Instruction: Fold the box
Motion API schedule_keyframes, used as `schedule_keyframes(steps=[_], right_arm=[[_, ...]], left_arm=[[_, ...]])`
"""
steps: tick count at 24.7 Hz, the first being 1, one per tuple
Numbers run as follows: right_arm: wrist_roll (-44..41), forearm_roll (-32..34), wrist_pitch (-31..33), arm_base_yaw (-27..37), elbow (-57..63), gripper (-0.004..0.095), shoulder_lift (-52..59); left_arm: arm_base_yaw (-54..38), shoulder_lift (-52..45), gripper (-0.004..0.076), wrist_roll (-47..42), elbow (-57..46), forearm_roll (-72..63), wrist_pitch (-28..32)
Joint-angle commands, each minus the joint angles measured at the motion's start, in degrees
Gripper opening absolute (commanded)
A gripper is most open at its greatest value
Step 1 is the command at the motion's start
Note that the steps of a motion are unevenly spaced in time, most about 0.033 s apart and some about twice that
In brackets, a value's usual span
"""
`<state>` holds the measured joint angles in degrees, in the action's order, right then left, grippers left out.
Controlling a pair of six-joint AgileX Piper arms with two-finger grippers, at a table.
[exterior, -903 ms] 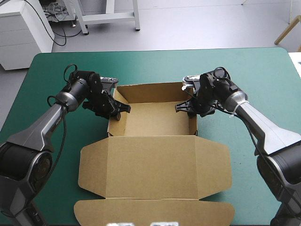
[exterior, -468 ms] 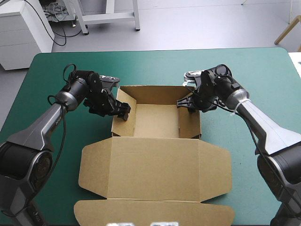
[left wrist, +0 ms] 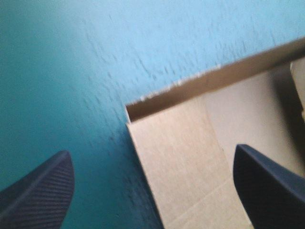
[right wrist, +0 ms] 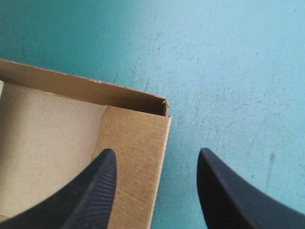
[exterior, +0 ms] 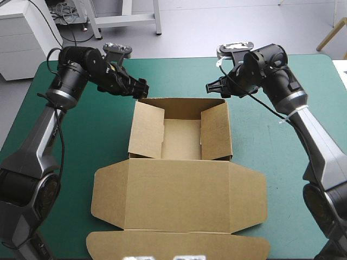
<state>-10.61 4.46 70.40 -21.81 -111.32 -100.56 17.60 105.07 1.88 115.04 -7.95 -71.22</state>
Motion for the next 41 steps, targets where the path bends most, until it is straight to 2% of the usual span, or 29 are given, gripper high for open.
schedule_keyframes(steps=[1, 4, 6, 10, 11, 14, 18, 22, 29, 35, 38, 41], right_arm=[[0.57, 1.13, -1.43, 0.36, -2.40, 0.0482, 4.81], [0.45, 0.90, -1.43, 0.36, -2.40, 0.0482, 5.56], [-0.51, 0.78, -1.43, 0.36, -2.40, 0.0482, 5.66], [-1.31, -0.83, -1.43, 0.36, -2.40, 0.0482, 5.29], [-1.31, -1.48, -1.43, 0.36, -2.40, 0.0482, 5.10], [-1.31, -1.99, -1.43, 0.36, -2.18, 0.0482, 4.27], [-1.31, -2.02, -1.43, 0.36, 2.95, 0.0482, 2.49], [-1.37, -3.23, -1.43, 0.36, 8.43, 0.0482, 0.51], [-1.25, -8.01, -1.43, 0.36, 11.88, 0.0482, -5.50], [0.02, -8.40, -1.43, 0.36, 11.98, 0.0474, -7.65], [2.55, -7.80, -1.46, 0.36, 11.98, 0.0359, -7.80], [2.66, -7.45, -1.46, 0.36, 11.98, 0.0136, -7.80]], left_arm=[[0.01, -3.70, 0.0582, 0.04, 7.90, 2.72, -3.01], [0.01, -6.04, 0.0459, 0.04, 9.43, 5.72, -3.01], [0.01, -7.85, 0.0339, 0.04, 9.43, 7.61, -3.01], [0.01, -12.29, 0.0027, 0.42, 8.37, 8.88, -3.01], [0.01, -13.74, -0.0005, 1.63, 7.39, 8.74, -3.01], [0.01, -21.11, -0.0010, 3.61, 0.39, 7.95, -3.01], [0.01, -33.76, -0.0010, 5.85, -17.84, 11.72, -3.01], [0.01, -43.56, -0.0010, 8.05, -33.56, 7.95, -1.84], [0.01, -59.77, -0.0010, 9.17, -57.65, 6.24, 6.06], [0.01, -67.10, -0.0010, 9.17, -70.00, 5.68, 11.73], [0.01, -70.51, -0.0010, 9.07, -76.26, 5.55, 13.34], [0.01, -72.62, -0.0010, 9.07, -80.31, 5.55, 13.62]])
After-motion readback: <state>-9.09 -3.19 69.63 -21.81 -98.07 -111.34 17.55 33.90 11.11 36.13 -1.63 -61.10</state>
